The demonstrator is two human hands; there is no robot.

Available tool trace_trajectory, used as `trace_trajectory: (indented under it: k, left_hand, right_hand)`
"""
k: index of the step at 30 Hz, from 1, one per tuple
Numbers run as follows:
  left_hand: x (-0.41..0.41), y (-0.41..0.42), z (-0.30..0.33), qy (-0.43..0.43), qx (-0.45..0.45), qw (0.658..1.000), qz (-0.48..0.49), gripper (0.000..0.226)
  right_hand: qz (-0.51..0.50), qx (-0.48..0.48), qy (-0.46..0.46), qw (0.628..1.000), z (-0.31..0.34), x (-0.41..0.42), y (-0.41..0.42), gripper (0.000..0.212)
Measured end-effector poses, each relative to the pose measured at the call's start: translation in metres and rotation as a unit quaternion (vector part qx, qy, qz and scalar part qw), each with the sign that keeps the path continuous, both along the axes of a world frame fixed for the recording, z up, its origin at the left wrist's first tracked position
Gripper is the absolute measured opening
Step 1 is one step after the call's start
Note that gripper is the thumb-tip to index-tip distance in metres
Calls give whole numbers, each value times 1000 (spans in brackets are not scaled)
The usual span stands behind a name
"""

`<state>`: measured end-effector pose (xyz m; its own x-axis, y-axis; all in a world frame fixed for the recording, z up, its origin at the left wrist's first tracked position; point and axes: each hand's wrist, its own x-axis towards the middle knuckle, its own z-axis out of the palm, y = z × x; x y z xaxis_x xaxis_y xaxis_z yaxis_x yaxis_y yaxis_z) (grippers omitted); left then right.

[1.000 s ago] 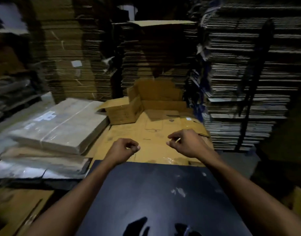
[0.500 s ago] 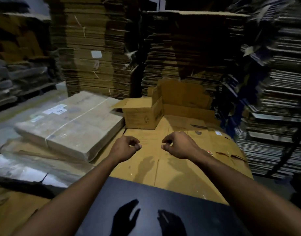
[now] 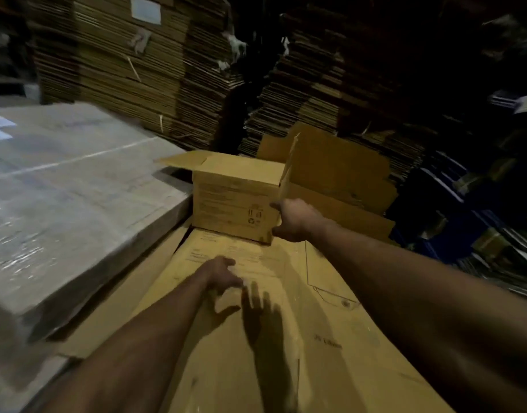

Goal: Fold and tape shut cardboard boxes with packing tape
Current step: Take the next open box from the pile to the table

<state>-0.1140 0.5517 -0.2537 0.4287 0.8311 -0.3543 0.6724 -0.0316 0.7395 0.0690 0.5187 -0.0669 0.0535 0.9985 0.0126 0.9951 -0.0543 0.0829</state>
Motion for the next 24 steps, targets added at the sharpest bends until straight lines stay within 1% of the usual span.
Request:
trace_trajectory:
  k: [1, 3, 5, 7, 9, 11, 13, 15, 19, 24]
  left_hand:
    - [5, 6, -15, 14, -15, 1000, -19, 85]
    - [9, 18, -51, 76, -4, 997, -33, 70]
    - [6, 33, -79, 117, 10, 993, -28, 68]
    - [3, 52, -90, 149, 37, 988, -33, 76]
    - [4, 58, -91, 190, 95, 976, -57, 74]
    - [5, 55, -88, 208, 126, 967, -75, 71]
    - [8, 57, -92, 206, 137, 966, -69, 70]
    - [10, 56, -90, 203, 128, 969, -58, 72]
    - [11, 55, -82, 207, 138, 967, -53, 78]
    - [10, 50, -82, 206, 148, 966, -46, 73]
  right_hand:
    - [-1, 4, -10, 1000, -6, 7, 20, 62]
    - [-3, 39, -42, 998, -9, 21, 58, 49]
    - [4, 56, -78, 995, -15, 34, 93, 42]
    - [3, 51, -125, 991, -27, 45, 109, 52]
    - [9, 43, -175, 983, -38, 50, 122, 65]
    - [40, 56, -215, 974, -43, 46, 139, 69]
    - [58, 80, -264, 959, -34, 39, 152, 67]
    - [43, 88, -305, 947, -23, 35, 162, 59]
    - [20, 72, -330, 941, -23, 24, 173, 44]
    - [14, 43, -345, 937, -20, 26, 175, 49]
